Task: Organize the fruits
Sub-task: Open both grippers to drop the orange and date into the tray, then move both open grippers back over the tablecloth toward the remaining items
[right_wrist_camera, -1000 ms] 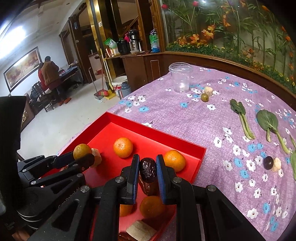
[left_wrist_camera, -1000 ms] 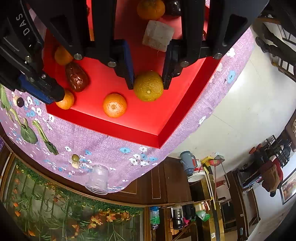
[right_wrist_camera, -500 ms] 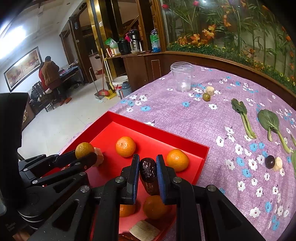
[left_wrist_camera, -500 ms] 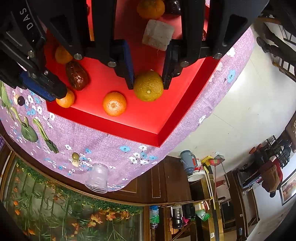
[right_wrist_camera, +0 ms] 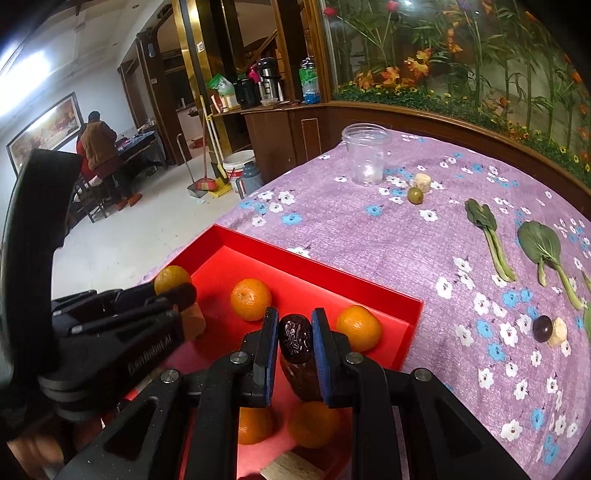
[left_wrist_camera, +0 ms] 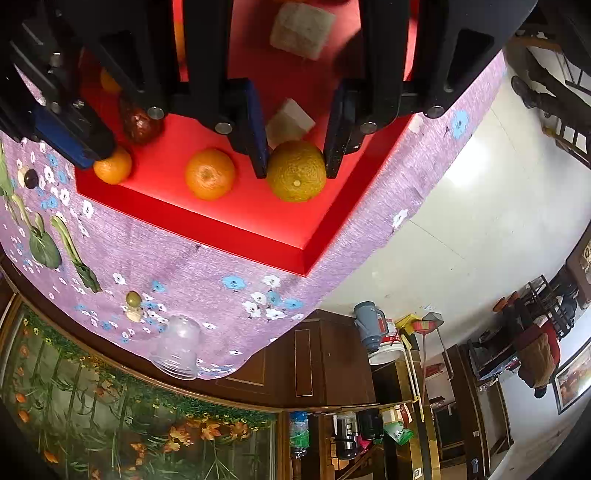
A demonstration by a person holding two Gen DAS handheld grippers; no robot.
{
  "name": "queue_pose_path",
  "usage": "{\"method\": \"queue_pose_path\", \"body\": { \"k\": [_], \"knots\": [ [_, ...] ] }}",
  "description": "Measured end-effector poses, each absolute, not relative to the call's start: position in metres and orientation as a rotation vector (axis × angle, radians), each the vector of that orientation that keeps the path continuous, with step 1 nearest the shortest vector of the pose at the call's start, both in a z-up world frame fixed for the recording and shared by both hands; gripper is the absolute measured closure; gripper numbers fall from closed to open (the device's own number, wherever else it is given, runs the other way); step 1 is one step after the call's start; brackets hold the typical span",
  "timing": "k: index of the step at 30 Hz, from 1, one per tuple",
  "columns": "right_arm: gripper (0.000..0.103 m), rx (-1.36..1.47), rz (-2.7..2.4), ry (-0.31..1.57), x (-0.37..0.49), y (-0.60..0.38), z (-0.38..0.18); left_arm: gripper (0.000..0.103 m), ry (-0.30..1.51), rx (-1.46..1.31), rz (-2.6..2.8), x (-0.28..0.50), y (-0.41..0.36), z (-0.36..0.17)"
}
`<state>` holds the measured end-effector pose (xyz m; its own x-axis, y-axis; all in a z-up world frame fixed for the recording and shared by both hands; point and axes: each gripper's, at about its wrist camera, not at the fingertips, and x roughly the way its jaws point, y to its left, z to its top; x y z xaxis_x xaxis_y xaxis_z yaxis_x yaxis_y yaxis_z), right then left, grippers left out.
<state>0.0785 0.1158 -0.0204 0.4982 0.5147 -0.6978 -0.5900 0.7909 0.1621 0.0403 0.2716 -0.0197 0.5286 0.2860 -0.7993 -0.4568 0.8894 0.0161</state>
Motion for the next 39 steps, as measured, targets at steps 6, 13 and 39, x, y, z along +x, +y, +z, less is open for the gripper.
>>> {"method": "queue_pose_path", "body": {
  "k": [6, 13, 39],
  "knots": [
    [0.083, -0.086, 0.639, 0.812, 0.082, 0.104, -0.021, 0.074, 0.923, -0.190, 0.430, 0.045, 0.272, -0.026],
    [0.083, -0.087, 0.637, 0.827, 0.084, 0.103, -0.028, 0.074, 0.924, -0.164, 0.422, 0.048, 0.268, -0.027],
    [0.038, -0.089, 0.608, 0.856, 0.100, 0.112, -0.037, 0.036, 0.960, -0.164, 0.441, 0.056, 0.269, -0.032]
  ]
}}
